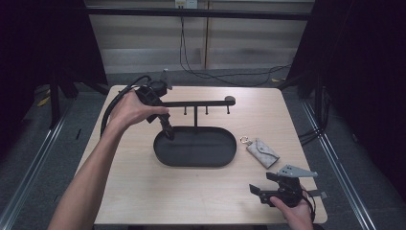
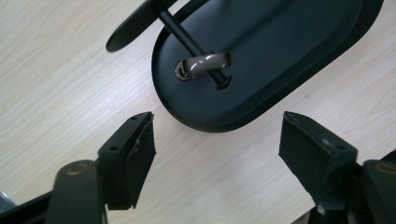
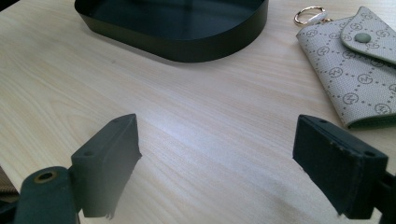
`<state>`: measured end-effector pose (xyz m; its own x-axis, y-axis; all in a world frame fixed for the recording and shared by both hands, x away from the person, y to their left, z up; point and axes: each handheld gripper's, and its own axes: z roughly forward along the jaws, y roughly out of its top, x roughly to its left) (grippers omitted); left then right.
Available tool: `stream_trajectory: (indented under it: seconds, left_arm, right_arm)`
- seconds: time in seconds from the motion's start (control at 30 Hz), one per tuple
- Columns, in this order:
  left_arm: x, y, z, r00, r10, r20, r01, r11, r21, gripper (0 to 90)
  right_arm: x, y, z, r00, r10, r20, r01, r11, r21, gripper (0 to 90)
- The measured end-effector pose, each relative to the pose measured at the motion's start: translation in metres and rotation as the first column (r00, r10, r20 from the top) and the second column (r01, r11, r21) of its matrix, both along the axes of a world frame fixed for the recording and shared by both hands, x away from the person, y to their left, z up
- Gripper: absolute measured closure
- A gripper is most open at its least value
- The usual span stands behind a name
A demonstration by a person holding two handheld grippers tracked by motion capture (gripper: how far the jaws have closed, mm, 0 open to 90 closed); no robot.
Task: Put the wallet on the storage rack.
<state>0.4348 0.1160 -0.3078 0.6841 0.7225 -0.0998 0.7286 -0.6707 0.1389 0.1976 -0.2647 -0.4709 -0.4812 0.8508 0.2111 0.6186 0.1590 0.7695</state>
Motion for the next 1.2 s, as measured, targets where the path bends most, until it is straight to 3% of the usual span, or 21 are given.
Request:
stream_trajectory:
  seconds: [0.13,0.37,0.43,0.47,0.53,0.6,0.63,0.77,0.93,1.03,1.07,1.2]
  left_arm:
    - [-0.004,0.007,-0.003,0.9999,-0.002,0.013,0.003,0.9999,-0.015,19.6]
    - [-0.021,0.024,-0.014,0.9986,-0.015,0.05,0.02,0.9957,-0.09,19.8]
    - [-0.023,0.026,-0.014,0.9982,-0.011,0.059,0.017,0.9953,-0.096,20.2]
    - [-0.029,0.029,-0.015,0.9958,0.0,0.091,0.009,0.9955,-0.095,20.3]
    - [-0.035,0.032,-0.016,0.9929,-0.013,0.118,0.026,0.9934,-0.112,20.0]
    - [-0.039,0.033,-0.017,0.992,-0.016,0.125,0.032,0.9913,-0.128,19.8]
    - [-0.046,0.036,-0.018,0.9878,-0.025,0.154,0.047,0.9892,-0.139,19.6]
    - [-0.053,0.041,-0.021,0.9821,-0.031,0.186,0.06,0.9867,-0.151,19.6]
    - [-0.068,0.053,-0.034,0.9732,-0.003,0.23,0.054,0.9747,-0.217,19.7]
    - [-0.073,0.058,-0.038,0.9702,0.004,0.242,0.054,0.9707,-0.234,20.2]
    - [-0.078,0.062,-0.041,0.9668,0.02,0.255,0.047,0.9655,-0.256,20.2]
    - [-0.09,0.071,-0.05,0.9646,0.038,0.261,0.037,0.9598,-0.278,20.0]
  right_arm:
    - [0.0,0.0,0.0,1.0,-0.004,0.0,0.004,1.0,0.0,14.6]
    - [0.001,0.0,0.0,1.0,-0.008,-0.003,0.008,1.0,-0.003,14.6]
    - [0.0,0.0,0.0,1.0,-0.009,-0.003,0.009,1.0,-0.003,14.6]
    - [0.001,0.0,0.0,1.0,-0.009,-0.001,0.009,1.0,-0.004,14.6]
    - [0.001,0.0,0.0,0.9999,-0.01,-0.003,0.01,1.0,-0.006,14.6]
    - [0.001,0.0,0.0,0.9999,-0.011,-0.003,0.011,1.0,-0.006,14.6]
    - [0.001,0.0,-0.001,0.9999,-0.011,-0.004,0.011,1.0,-0.006,14.6]
    - [0.001,0.0,-0.001,0.9999,-0.01,0.0,0.01,1.0,-0.008,14.6]
    - [0.001,0.0,0.0,0.9999,-0.017,-0.001,0.017,1.0,-0.004,14.6]
    - [0.001,-0.001,0.0,0.9998,-0.02,0.001,0.02,1.0,-0.005,14.6]
    - [0.001,0.0,0.0,0.9998,-0.021,0.0,0.021,1.0,-0.009,15.2]
    - [0.0,0.001,0.0,0.9996,-0.027,0.002,0.027,0.999,-0.025,16.5]
